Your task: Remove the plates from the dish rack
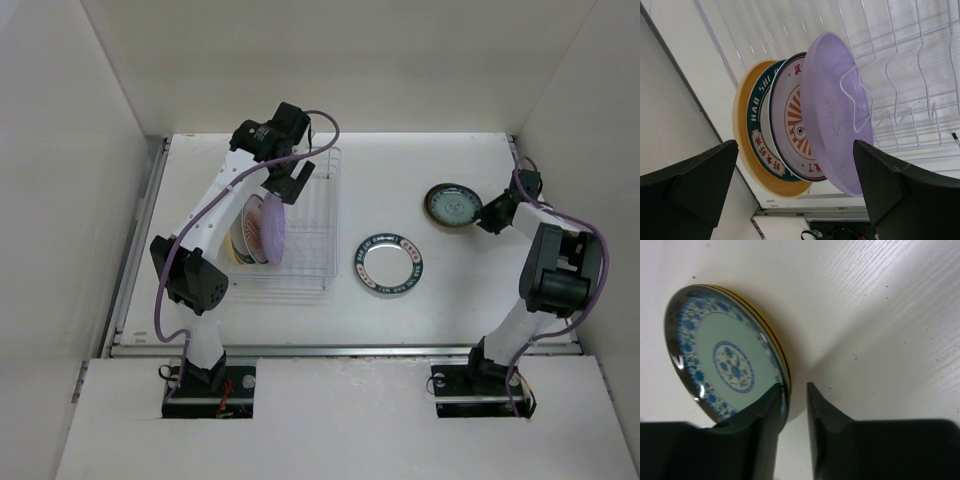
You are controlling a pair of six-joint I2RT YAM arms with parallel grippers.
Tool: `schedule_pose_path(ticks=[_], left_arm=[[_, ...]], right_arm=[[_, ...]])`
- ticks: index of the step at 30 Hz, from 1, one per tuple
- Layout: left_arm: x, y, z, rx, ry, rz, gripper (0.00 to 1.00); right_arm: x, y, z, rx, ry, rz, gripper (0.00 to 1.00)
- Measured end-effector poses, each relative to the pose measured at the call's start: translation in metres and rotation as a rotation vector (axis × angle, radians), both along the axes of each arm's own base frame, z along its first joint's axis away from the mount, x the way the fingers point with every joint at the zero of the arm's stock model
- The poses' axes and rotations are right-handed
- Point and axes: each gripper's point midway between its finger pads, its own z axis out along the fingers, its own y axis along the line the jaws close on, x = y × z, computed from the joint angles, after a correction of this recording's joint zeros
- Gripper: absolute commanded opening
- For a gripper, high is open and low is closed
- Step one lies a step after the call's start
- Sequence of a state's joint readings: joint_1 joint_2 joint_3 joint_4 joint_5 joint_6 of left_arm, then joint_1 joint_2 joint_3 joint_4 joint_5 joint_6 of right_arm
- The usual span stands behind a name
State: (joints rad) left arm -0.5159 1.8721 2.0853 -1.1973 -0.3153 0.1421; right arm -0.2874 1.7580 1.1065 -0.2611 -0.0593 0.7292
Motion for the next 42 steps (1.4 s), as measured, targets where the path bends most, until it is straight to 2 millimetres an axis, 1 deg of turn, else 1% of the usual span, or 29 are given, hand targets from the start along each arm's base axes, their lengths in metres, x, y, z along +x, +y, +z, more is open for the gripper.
schedule_pose_path(ticks=[1, 3, 5, 6, 8, 9, 12, 13, 14, 16, 17, 19, 22, 24, 25, 26, 27, 28, 29, 30, 31, 32, 35, 37, 42], left_arm=[[0.0, 0.0, 0.0, 0.002, 0.002, -0.001, 1.0], [-0.001, 0.0, 0.0, 0.008, 0.005, -0.009, 1.0], [-0.002, -0.001, -0.001, 0.014, 0.009, -0.018, 0.97], [-0.003, -0.002, -0.001, 0.019, 0.012, -0.024, 0.97], [-0.006, -0.005, -0.003, 0.028, 0.023, -0.041, 0.94], [-0.007, -0.007, -0.004, 0.033, 0.028, -0.049, 0.9], [-0.012, -0.011, -0.012, 0.053, 0.055, -0.073, 0.84], [-0.014, -0.012, -0.015, 0.06, 0.064, -0.078, 0.79], [-0.015, -0.012, -0.019, 0.07, 0.075, -0.083, 0.76], [-0.017, -0.012, -0.025, 0.089, 0.094, -0.089, 0.7], [-0.017, -0.011, -0.028, 0.098, 0.101, -0.088, 0.64], [-0.017, -0.009, -0.034, 0.119, 0.116, -0.086, 0.62], [-0.016, -0.004, -0.043, 0.159, 0.133, -0.075, 0.62], [-0.014, -0.001, -0.048, 0.193, 0.143, -0.065, 0.57], [-0.013, 0.002, -0.051, 0.214, 0.146, -0.057, 0.53], [-0.013, 0.004, -0.055, 0.231, 0.153, -0.05, 0.41], [-0.013, 0.006, -0.058, 0.247, 0.16, -0.042, 0.34], [-0.012, 0.008, -0.061, 0.262, 0.164, -0.038, 0.19], [-0.011, 0.01, -0.062, 0.278, 0.162, -0.026, 0.18], [-0.009, 0.011, -0.061, 0.28, 0.149, -0.008, 0.04], [-0.006, 0.009, -0.059, 0.261, 0.127, 0.016, 0.0], [-0.002, 0.005, -0.056, 0.236, 0.101, 0.037, 0.0], [0.002, 0.007, -0.039, 0.245, 0.063, 0.057, 0.0], [0.007, 0.008, -0.022, 0.247, 0.017, 0.064, 0.0], [0.022, 0.005, 0.031, 0.258, -0.156, 0.064, 0.0]], right_arm=[[-0.001, 0.001, -0.005, 0.003, 0.013, 0.006, 0.41], [-0.002, 0.002, -0.014, 0.005, 0.033, 0.028, 0.47], [-0.003, 0.003, -0.018, 0.0, 0.045, 0.05, 0.52], [-0.002, 0.003, -0.017, -0.003, 0.046, 0.055, 0.52], [-0.002, 0.003, -0.016, -0.014, 0.048, 0.073, 0.54], [-0.001, 0.003, -0.015, -0.022, 0.047, 0.083, 0.54], [0.001, 0.005, -0.012, -0.036, 0.044, 0.108, 0.54], [0.001, 0.007, -0.012, -0.039, 0.044, 0.115, 0.54], [0.001, 0.009, -0.012, -0.042, 0.044, 0.123, 0.54], [0.001, 0.014, -0.007, -0.05, 0.04, 0.145, 0.54], [0.001, 0.017, -0.003, -0.056, 0.034, 0.157, 0.54], [0.002, 0.024, 0.007, -0.073, 0.014, 0.182, 0.54], [0.004, 0.033, 0.024, -0.098, -0.022, 0.214, 0.54], [0.004, 0.038, 0.033, -0.106, -0.04, 0.229, 0.54], [0.004, 0.039, 0.036, -0.111, -0.048, 0.234, 0.54], [0.004, 0.04, 0.04, -0.117, -0.057, 0.238, 0.54], [0.004, 0.041, 0.043, -0.121, -0.062, 0.243, 0.54], [0.004, 0.041, 0.046, -0.126, -0.065, 0.246, 0.54], [0.004, 0.043, 0.049, -0.13, -0.072, 0.249, 0.54], [0.003, 0.044, 0.052, -0.134, -0.072, 0.254, 0.54], [0.003, 0.046, 0.055, -0.138, -0.075, 0.26, 0.54], [0.003, 0.048, 0.057, -0.142, -0.077, 0.269, 0.54], [0.006, 0.056, 0.07, -0.164, -0.091, 0.297, 0.54], [0.009, 0.063, 0.082, -0.185, -0.109, 0.317, 0.54], [0.02, 0.087, 0.12, -0.249, -0.183, 0.403, 0.54]])
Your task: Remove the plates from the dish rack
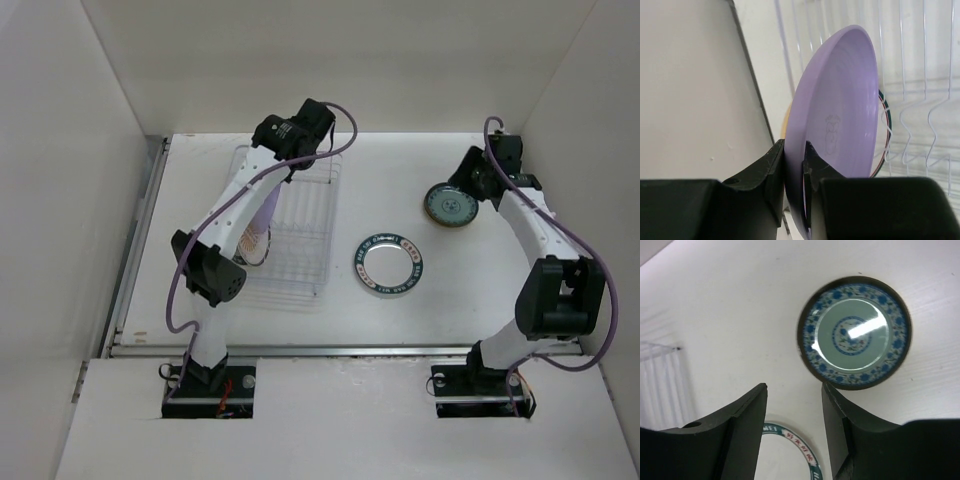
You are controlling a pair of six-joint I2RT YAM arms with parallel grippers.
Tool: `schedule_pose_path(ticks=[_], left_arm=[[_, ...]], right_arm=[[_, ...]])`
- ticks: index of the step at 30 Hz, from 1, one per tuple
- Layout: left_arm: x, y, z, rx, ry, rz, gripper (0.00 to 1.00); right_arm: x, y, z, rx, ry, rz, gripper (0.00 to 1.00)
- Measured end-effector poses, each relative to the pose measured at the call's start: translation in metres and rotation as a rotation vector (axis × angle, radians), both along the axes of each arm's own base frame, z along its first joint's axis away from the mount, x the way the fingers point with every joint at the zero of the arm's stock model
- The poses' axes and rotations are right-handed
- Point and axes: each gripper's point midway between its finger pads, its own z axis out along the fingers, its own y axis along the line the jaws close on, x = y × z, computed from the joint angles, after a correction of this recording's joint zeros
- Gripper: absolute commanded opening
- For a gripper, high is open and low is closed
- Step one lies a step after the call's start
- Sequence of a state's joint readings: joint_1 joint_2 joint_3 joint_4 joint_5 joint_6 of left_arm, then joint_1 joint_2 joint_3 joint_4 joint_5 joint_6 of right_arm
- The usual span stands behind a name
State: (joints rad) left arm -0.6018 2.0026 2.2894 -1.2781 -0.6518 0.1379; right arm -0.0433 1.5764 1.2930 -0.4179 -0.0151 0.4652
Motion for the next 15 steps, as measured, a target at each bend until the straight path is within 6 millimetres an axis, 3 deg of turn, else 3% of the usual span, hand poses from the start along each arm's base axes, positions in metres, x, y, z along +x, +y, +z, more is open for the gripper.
schedule_pose_path(ticks=[3, 7, 11, 13, 15], left_arm=[[0.003, -0.006, 0.025, -0.005, -0.079, -0.02, 0.0], [0.003, -0.02, 0.046, -0.108, -0.149, -0.058, 0.0], [-0.003, -0.038, 0.055, -0.382, -0.132, -0.107, 0.0], [-0.008, -0.049, 0.056, -0.533, -0.089, -0.145, 0.0], [-0.013, -0.06, 0.056, -0.661, -0.032, -0.183, 0.0]], right_arm=[[0.003, 0.023, 0.02, -0.026, -0.048, 0.095, 0.55], [-0.003, 0.077, 0.038, 0.032, -0.113, 0.337, 0.62], [-0.014, 0.139, 0.061, 0.176, -0.227, 0.592, 0.7], [-0.019, 0.161, 0.072, 0.252, -0.272, 0.669, 0.7], [-0.021, 0.177, 0.081, 0.312, -0.303, 0.723, 0.77]])
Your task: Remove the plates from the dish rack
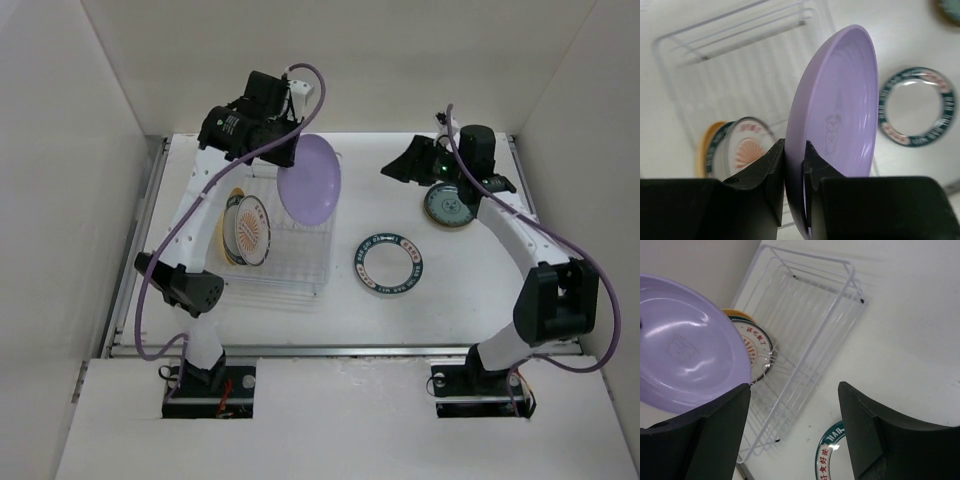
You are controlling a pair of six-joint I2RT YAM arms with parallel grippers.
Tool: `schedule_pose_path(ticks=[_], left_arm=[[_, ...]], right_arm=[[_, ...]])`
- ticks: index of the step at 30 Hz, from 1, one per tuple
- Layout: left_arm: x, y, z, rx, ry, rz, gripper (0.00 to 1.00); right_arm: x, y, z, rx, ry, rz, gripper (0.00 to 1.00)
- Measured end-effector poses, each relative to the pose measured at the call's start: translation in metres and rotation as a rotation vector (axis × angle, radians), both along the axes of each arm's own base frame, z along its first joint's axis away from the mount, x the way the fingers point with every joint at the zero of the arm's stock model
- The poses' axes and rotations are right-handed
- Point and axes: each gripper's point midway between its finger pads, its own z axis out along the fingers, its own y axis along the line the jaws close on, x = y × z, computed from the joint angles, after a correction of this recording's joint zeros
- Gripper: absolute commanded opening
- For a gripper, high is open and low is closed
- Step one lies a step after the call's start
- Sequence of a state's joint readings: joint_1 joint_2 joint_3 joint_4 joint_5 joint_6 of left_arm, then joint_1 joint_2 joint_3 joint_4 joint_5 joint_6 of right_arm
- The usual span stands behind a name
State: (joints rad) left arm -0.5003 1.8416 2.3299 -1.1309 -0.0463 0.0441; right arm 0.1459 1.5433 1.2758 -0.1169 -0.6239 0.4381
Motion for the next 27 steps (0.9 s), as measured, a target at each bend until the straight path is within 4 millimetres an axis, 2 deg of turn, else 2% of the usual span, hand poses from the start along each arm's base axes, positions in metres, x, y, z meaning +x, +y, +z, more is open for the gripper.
schedule_pose_path(ticks=[3, 6, 9, 13, 18, 22, 27], left_arm=[[-0.007, -0.028, -0.004, -0.177, 0.093, -0.105, 0.0], [-0.012, -0.055, -0.015, -0.33, 0.21, -0.195, 0.0], [-0.016, -0.069, -0.033, -0.421, 0.335, -0.241, 0.0], [-0.016, -0.071, -0.048, -0.481, 0.437, -0.25, 0.0], [-0.018, -0.074, -0.048, -0.508, 0.458, -0.263, 0.0], [-0.016, -0.073, -0.05, -0.494, 0.445, -0.271, 0.0], [-0.013, -0.067, -0.067, -0.44, 0.446, -0.262, 0.0]], right_arm=[[0.003, 0.014, 0.002, 0.051, -0.007, 0.06, 0.86], [0.004, 0.024, -0.009, 0.07, 0.023, 0.102, 0.86], [0.002, 0.033, -0.019, 0.068, 0.046, 0.127, 0.86], [0.0, 0.037, -0.021, 0.06, 0.035, 0.14, 0.8], [0.002, 0.036, -0.026, 0.036, 0.037, 0.119, 0.81], [0.007, 0.029, -0.033, 0.004, 0.048, 0.071, 0.81], [0.012, 0.02, -0.03, -0.021, 0.041, 0.038, 0.81]])
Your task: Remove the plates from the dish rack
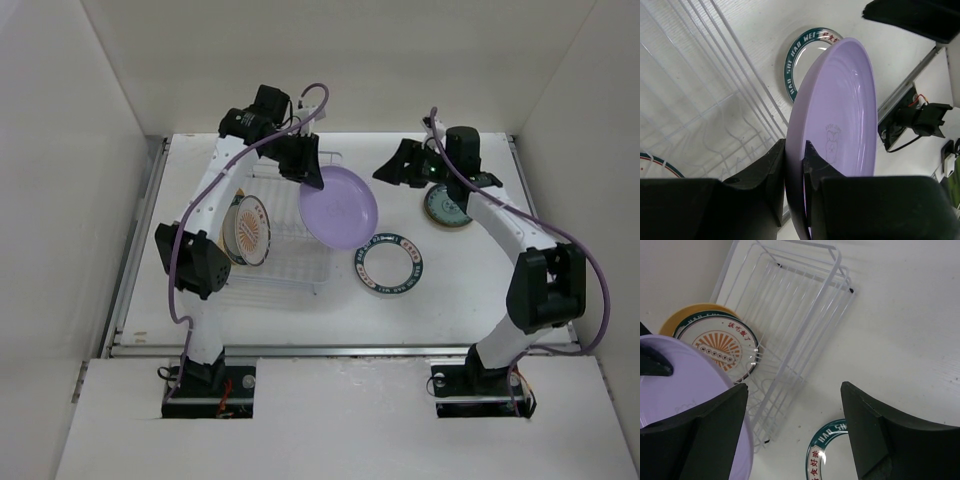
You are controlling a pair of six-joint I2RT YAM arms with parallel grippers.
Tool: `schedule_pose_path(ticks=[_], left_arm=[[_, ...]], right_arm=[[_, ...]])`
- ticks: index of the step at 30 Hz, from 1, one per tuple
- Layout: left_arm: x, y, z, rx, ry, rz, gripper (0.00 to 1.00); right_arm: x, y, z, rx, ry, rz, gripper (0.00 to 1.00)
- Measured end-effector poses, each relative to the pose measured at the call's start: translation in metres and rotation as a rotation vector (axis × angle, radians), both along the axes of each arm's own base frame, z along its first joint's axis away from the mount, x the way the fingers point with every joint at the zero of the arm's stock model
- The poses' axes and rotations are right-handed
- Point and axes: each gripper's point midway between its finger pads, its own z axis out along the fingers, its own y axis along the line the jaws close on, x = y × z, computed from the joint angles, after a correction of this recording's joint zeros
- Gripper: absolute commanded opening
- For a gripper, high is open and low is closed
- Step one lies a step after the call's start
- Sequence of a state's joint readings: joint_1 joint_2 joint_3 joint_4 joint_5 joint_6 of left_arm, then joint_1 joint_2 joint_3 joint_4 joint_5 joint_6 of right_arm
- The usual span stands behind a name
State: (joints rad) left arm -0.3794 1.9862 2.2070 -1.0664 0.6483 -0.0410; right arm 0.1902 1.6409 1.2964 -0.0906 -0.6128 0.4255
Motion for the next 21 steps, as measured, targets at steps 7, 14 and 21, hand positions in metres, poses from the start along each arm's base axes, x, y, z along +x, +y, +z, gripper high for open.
schedule_pose_path(ticks=[7, 14, 21], left_arm=[[0.011, 0.005, -0.013, 0.049, -0.011, 0.026, 0.0], [0.026, 0.004, -0.015, 0.051, -0.049, 0.057, 0.0], [0.036, 0.0, -0.009, 0.019, -0.066, 0.095, 0.0]], right_arm=[[-0.002, -0.002, 0.007, -0.026, -0.037, 0.021, 0.8], [-0.019, 0.012, -0.009, -0.043, -0.001, 0.117, 0.74], [-0.027, 0.028, -0.042, -0.018, 0.101, 0.2, 0.43]])
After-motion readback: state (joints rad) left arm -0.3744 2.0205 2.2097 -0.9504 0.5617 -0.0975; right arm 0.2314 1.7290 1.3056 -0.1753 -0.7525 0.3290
